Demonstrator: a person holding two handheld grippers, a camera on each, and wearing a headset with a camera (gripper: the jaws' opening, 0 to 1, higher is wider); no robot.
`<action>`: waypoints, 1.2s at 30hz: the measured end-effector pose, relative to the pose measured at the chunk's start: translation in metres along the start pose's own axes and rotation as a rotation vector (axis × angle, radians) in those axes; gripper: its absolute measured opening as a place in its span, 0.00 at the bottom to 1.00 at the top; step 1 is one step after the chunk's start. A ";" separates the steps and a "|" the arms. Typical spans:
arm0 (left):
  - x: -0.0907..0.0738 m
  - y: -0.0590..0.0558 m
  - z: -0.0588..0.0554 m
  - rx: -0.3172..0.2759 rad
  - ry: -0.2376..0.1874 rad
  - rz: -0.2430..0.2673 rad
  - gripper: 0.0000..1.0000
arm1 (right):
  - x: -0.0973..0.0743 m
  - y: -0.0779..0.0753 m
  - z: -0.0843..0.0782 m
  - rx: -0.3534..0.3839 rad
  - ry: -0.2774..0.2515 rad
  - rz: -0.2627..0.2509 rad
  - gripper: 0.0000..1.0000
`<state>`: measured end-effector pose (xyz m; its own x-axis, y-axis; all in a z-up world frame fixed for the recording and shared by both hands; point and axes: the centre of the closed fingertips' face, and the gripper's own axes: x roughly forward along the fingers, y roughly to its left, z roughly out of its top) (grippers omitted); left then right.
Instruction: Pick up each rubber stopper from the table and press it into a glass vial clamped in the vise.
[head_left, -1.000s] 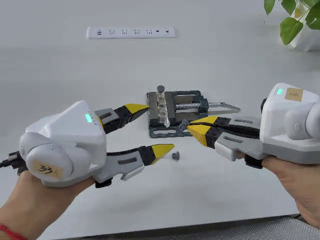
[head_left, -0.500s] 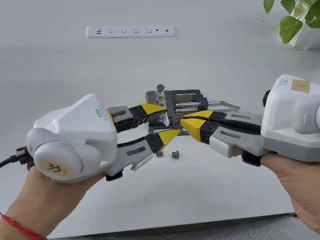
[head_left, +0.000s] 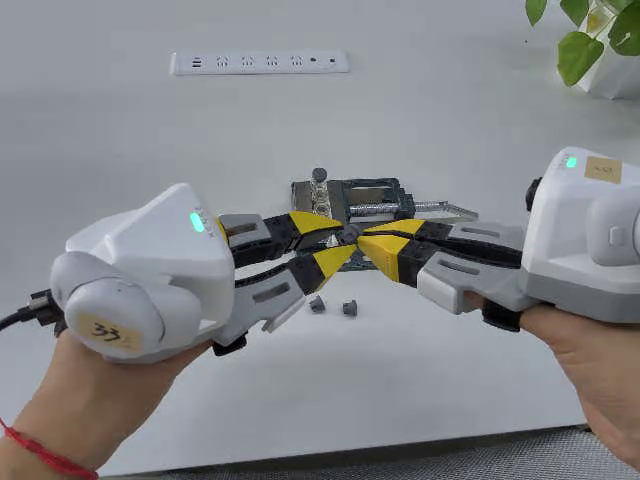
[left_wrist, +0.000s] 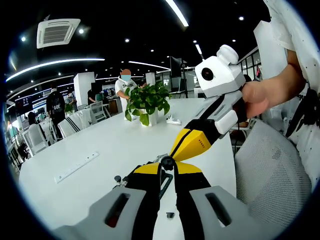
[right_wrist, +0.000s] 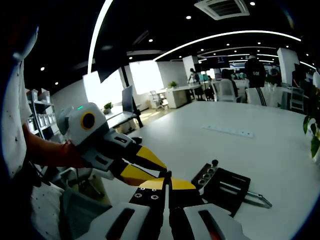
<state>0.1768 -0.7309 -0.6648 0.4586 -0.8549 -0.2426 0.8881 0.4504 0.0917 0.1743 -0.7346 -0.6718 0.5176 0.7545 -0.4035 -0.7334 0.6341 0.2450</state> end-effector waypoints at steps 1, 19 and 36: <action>0.000 0.000 0.001 0.002 -0.002 0.000 0.07 | 0.000 0.000 0.000 0.002 -0.001 0.000 0.00; 0.000 0.001 0.003 -0.034 -0.010 -0.010 0.05 | -0.003 -0.001 0.003 0.005 -0.012 -0.005 0.00; 0.001 -0.003 0.010 -0.070 -0.021 -0.044 0.04 | -0.006 0.000 0.006 0.005 -0.005 0.013 0.00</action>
<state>0.1747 -0.7359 -0.6556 0.4207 -0.8790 -0.2245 0.9033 0.4288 0.0135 0.1743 -0.7381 -0.6638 0.5106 0.7635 -0.3955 -0.7378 0.6252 0.2544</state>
